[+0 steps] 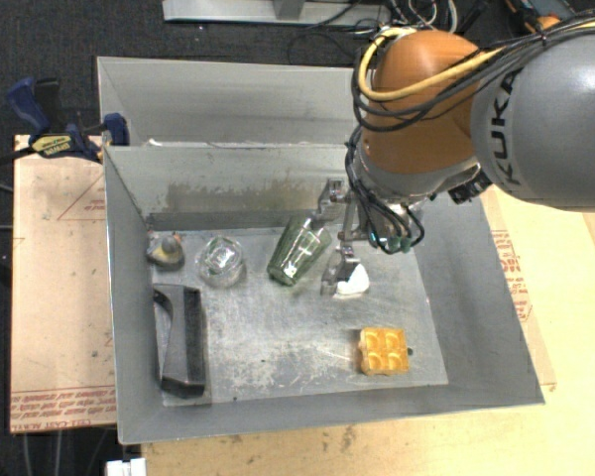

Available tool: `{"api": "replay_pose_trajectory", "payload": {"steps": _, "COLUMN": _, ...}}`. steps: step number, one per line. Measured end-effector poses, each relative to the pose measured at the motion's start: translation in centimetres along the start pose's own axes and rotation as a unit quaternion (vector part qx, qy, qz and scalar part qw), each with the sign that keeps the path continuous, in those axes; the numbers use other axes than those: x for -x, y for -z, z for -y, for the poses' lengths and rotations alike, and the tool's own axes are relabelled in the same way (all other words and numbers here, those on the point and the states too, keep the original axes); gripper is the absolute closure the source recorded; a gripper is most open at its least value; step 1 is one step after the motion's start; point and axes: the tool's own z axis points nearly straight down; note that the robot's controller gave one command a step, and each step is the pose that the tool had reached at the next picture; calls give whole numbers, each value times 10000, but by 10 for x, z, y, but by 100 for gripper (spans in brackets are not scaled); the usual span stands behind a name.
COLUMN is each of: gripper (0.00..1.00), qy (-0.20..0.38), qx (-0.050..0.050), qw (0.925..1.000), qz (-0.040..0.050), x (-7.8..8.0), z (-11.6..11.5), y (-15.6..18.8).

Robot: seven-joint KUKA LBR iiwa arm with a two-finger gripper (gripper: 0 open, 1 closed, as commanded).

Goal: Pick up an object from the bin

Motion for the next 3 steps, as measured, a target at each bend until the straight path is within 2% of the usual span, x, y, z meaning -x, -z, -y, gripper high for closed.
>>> {"api": "replay_pose_trajectory", "payload": {"steps": 1, "gripper": 0, "qy": -9, "qx": 3, "qw": 10000, "qz": 42, "x": 1, "z": 0, "y": 5}}
{"api": "replay_pose_trajectory", "payload": {"steps": 2, "gripper": 0, "qy": 573, "qx": 1, "qw": 9983, "qz": 61, "x": 22, "z": 8, "y": -42}}
{"api": "replay_pose_trajectory", "payload": {"steps": 3, "gripper": 0, "qy": 1320, "qx": -2, "qw": 9912, "qz": 59, "x": 53, "z": 23, "y": -70}}
